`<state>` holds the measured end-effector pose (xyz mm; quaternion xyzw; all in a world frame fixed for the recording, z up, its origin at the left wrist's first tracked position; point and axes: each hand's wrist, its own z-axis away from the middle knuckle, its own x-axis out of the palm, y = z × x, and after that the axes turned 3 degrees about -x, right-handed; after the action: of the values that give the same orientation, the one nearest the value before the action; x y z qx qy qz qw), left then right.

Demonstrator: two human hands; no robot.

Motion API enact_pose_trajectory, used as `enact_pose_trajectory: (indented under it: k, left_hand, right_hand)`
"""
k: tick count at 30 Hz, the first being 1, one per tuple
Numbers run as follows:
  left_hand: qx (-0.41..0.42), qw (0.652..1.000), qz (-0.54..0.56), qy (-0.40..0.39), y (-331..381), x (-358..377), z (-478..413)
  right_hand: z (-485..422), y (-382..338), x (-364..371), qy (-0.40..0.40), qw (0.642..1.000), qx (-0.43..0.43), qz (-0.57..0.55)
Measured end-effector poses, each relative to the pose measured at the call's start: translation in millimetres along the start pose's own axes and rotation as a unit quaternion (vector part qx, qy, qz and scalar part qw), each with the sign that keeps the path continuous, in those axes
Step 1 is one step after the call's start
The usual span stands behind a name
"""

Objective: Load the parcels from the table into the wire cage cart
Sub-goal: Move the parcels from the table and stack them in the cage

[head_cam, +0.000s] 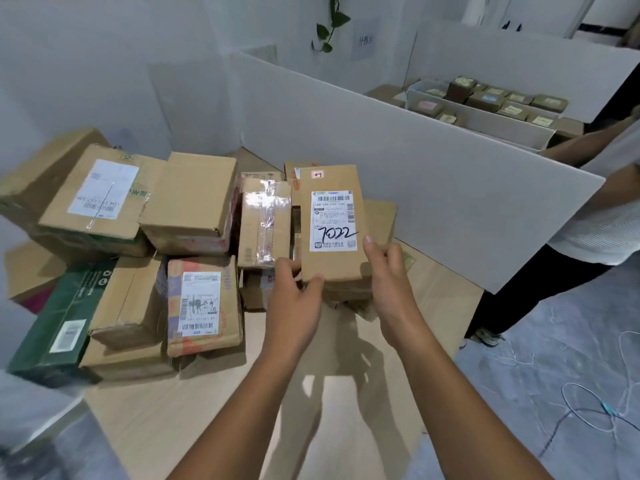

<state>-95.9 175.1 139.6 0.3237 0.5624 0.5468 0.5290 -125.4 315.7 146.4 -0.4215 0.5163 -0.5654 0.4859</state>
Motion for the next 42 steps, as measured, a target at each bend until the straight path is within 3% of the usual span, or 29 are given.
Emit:
enact_pose_trajectory:
  k: [3,7,18,30,38,42]
  left_hand:
    - [0.019,0.999,0.039,0.031,-8,0,45]
    - [0.042,0.997,0.011,0.069,-24,-3,109]
    - [-0.019,0.977,0.094,0.191,-104,-74,239]
    - [-0.048,0.898,0.253,0.356,-197,-254,317]
    - [-0.072,0.826,0.261,0.495,-270,-400,387]
    - [-0.096,0.771,0.271,0.568,-300,-442,420]
  right_hand:
    - [29,8,-18,-0.022,0.999,-0.019,-0.021]
    - [76,33,-34,-0.100,0.995,-0.026,0.009]
    - [210,90,4,-0.283,0.955,-0.007,0.092]
    - [347,97,194,-0.426,0.888,-0.045,0.164]
    - [472,124,349,-0.556,0.800,-0.087,0.209]
    - [523,138,409,-0.611,0.749,-0.097,0.238]
